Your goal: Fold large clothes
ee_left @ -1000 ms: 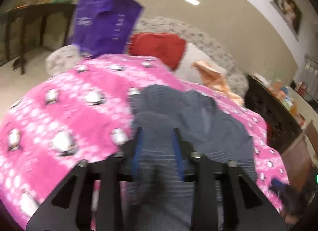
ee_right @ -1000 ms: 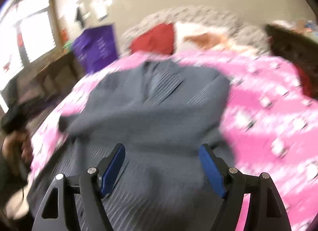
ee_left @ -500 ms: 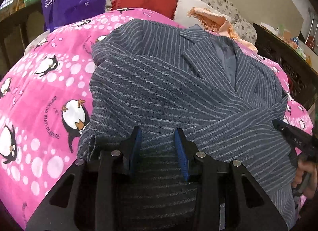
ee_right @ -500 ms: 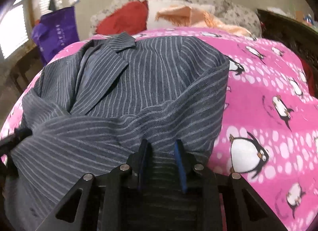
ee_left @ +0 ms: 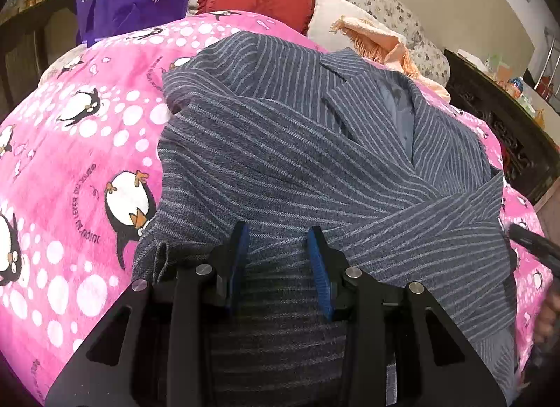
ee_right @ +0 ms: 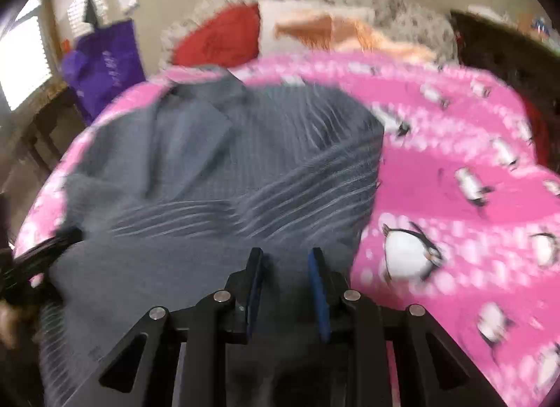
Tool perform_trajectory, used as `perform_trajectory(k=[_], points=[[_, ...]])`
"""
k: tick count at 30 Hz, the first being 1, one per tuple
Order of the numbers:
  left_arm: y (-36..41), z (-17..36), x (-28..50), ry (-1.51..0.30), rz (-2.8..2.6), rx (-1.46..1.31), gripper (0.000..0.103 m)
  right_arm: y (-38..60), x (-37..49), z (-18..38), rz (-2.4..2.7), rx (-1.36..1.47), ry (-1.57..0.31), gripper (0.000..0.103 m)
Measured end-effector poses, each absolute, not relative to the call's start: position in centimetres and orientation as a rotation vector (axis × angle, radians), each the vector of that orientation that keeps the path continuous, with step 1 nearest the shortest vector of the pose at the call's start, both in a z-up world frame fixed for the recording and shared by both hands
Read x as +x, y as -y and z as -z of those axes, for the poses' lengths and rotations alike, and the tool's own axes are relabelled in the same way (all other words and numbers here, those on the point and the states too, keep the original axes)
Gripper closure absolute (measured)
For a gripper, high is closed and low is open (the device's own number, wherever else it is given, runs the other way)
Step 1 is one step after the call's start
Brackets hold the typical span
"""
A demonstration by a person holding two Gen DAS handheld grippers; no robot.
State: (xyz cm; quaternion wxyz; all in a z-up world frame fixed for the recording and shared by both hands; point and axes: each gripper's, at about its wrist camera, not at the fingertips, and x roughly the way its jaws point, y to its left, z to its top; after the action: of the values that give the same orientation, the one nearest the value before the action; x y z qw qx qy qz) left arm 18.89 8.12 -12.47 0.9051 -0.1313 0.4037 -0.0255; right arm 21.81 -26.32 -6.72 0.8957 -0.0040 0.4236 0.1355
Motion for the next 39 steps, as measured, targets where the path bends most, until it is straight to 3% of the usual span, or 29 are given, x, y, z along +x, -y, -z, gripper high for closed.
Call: perform_trajectory(k=[2, 4, 7, 10, 11, 12, 15, 17, 21, 25, 27, 30, 33, 36, 39], points=[[-8.0, 12.3, 18.7, -0.836, 0.055, -0.264, 0.068, 25.9, 18.5, 5.5, -0.343, -0.006, -0.866, 0.064], [-8.0, 11.6, 18.0, -0.861, 0.061, -0.254, 0.067, 25.2, 14.9, 6.9, -0.403, -0.064, -0.971, 0.056], [-8.7, 8.7, 14.4, -0.858, 0.143, -0.29, 0.067, 25.7, 10.3, 10.9, -0.43, -0.099, -1.163, 0.056], [-9.1, 6.0, 8.9, -0.829, 0.233, -0.244, 0.064, 27.7, 5.5, 8.5, -0.415, -0.056, -1.053, 0.056], [-9.1, 5.7, 7.4, -0.838, 0.26, -0.219, 0.055, 28.1, 4.4, 7.8, -0.418, -0.038, -1.036, 0.056], [-9.1, 6.0, 5.5, -0.859, 0.291, -0.197, 0.048, 28.6, 2.7, 7.0, -0.432, -0.008, -1.001, 0.055], [-8.4, 9.3, 2.4, -0.979, 0.345, -0.139, 0.047, 28.5, 0.3, 7.8, -0.478, 0.037, -0.992, 0.037], [-8.0, 11.5, 0.8, -0.997, 0.346, -0.09, 0.047, 27.4, -0.2, 10.4, -0.471, -0.004, -1.079, 0.033], [-7.4, 10.2, -1.3, -0.988, 0.291, 0.006, 0.047, 26.5, -1.4, 9.6, -0.416, -0.102, -1.04, 0.033], [-10.7, 8.7, -3.5, -0.942, 0.201, -0.054, 0.046, 29.7, -2.4, 8.1, -0.373, 0.03, -0.986, 0.03], [-12.4, 9.6, -4.2, -0.966, 0.191, -0.096, 0.035, 31.5, -2.4, 9.0, -0.4, 0.144, -1.019, 0.03], [-13.7, 11.1, -4.9, -0.984, 0.227, -0.17, 0.032, 31.6, -2.8, 10.8, -0.502, 0.29, -1.061, 0.029], [-12.6, 11.0, -5.0, -1.017, 0.299, -0.199, 0.018, 30.6, -3.0, 11.0, -0.574, 0.311, -1.029, 0.028], [-11.1, 11.0, -4.1, -1.051, 0.409, -0.202, 0.018, 30.4, -1.6, 11.2, -0.682, 0.407, -0.996, 0.034], [-11.0, 10.7, -2.9, -1.048, 0.419, -0.207, 0.018, 30.8, -0.2, 12.4, -0.629, 0.451, -0.994, 0.052]])
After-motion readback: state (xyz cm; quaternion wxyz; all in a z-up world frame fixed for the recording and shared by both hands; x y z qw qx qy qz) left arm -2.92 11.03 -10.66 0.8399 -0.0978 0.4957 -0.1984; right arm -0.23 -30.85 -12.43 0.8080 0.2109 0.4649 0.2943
